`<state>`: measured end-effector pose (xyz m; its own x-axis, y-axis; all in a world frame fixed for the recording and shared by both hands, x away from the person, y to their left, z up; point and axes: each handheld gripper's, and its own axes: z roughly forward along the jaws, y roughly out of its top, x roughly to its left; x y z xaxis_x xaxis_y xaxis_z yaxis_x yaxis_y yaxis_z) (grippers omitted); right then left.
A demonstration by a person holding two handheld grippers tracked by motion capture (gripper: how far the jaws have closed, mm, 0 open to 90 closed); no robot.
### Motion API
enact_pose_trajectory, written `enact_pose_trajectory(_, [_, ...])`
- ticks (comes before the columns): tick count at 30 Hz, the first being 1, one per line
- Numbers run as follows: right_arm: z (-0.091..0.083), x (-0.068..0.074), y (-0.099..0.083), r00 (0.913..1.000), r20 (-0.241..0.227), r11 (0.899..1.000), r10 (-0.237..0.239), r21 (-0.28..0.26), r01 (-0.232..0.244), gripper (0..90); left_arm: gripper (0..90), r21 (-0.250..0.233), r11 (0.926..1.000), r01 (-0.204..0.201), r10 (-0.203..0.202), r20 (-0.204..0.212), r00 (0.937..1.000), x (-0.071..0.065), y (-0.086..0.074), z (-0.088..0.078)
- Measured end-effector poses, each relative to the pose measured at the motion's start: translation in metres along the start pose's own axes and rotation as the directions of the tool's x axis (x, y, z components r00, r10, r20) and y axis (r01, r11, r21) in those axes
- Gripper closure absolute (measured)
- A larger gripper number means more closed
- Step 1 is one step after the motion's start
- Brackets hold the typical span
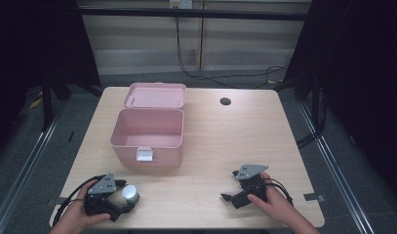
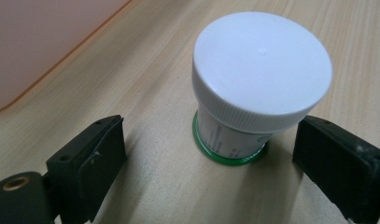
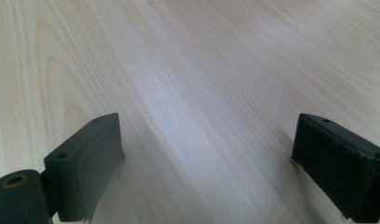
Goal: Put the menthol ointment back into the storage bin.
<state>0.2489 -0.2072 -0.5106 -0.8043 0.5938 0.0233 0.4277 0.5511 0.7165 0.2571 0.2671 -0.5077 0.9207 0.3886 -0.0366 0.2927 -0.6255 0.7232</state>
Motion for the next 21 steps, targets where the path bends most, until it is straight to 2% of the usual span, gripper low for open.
enact_pose_trajectory(5, [0.0, 0.0, 0.0, 1.0, 0.0, 1.0, 0.0, 0.0, 0.0, 8.0, 9.0, 0.004, 1.0, 0.004, -0.004, -0.007, 1.0, 0.0, 0.0, 0.0])
enact_pose_trajectory(7, [0.0, 0.0, 0.0, 1.0, 0.0, 1.0, 0.0, 0.0, 0.0, 8.1, 9.1, 0.001, 0.9999, 0.015, -0.015, -0.012, 0.9998, -0.001, 0.001, 0.0])
enact_pose_trajectory(8, [0.0, 0.0, 0.0, 1.0, 0.0, 1.0, 0.0, 0.0, 0.0, 8.1, 9.1, 0.009, 0.9994, 0.033, -0.033, -0.013, 0.9994, -0.002, 0.002, 0.0])
enact_pose_trajectory(11, [0.0, 0.0, 0.0, 1.0, 0.0, 1.0, 0.0, 0.0, 0.0, 8.0, 14.8, 0.08, 0.9961, 0.038, -0.035, -0.036, 0.9987, -0.005, 0.008, -0.004])
enact_pose_trajectory(12, [0.0, 0.0, 0.0, 1.0, 0.0, 1.0, 0.001, 0.0, -0.001, 8.0, 16.0, 0.1, 0.9937, 0.051, -0.048, -0.031, 0.9984, -0.005, 0.01, -0.005])
enact_pose_trajectory(13, [0.0, 0.0, 0.0, 1.0, 0.0, 1.0, 0.001, 0.0, -0.001, 8.0, 15.9, 0.1, 0.9937, 0.051, -0.048, -0.031, 0.9984, -0.005, 0.01, -0.005])
enact_pose_trajectory(14, [0.0, 0.0, 0.0, 1.0, 0.0, 1.0, 0.001, 0.0, -0.001, 8.0, 16.0, 0.137, 0.989, 0.056, -0.052, -0.034, 0.9981, -0.008, 0.013, -0.006])
enact_pose_trajectory(15, [0.0, 0.0, 0.0, 1.0, 0.0, 1.0, 0.001, 0.0, -0.001, 8.0, 16.0, 0.137, 0.989, 0.056, -0.052, -0.034, 0.9981, -0.008, 0.013, -0.006])
enact_pose_trajectory(16, [0.0, 0.0, 0.0, 1.0, 0.0, 1.0, 0.001, 0.0, -0.001, 8.0, 16.1, 0.186, 0.9812, 0.051, -0.049, -0.019, 0.9986, -0.008, 0.016, -0.008])
enact_pose_trajectory(17, [0.0, 0.0, 0.0, 1.0, 0.0, 1.0, 0.001, 0.0, -0.001, 8.0, 17.2, 0.186, 0.9812, 0.051, -0.049, -0.019, 0.9986, -0.008, 0.016, -0.008])
enact_pose_trajectory(19, [0.0, 0.0, 0.0, 1.0, 0.0, 1.0, 0.0, 0.0, 0.0, 8.0, 19.1, 0.246, 0.9675, 0.057, -0.053, -0.02, 0.9984, -0.008, 0.021, -0.011])
enact_pose_trajectory(20, [0.0, 0.0, 0.0, 1.0, 0.0, 1.0, 0.0, 0.0, 0.0, 8.1, 20.1, 0.273, 0.96, 0.06, -0.058, -0.016, 0.9982, -0.008, 0.023, -0.012])
enact_pose_trajectory(21, [0.0, 0.0, 0.0, 1.0, 0.0, 1.0, 0.0, 0.0, 0.0, 8.0, 21.1, 0.318, 0.9466, 0.05, -0.053, 0.002, 0.9986, -0.008, 0.028, -0.013])
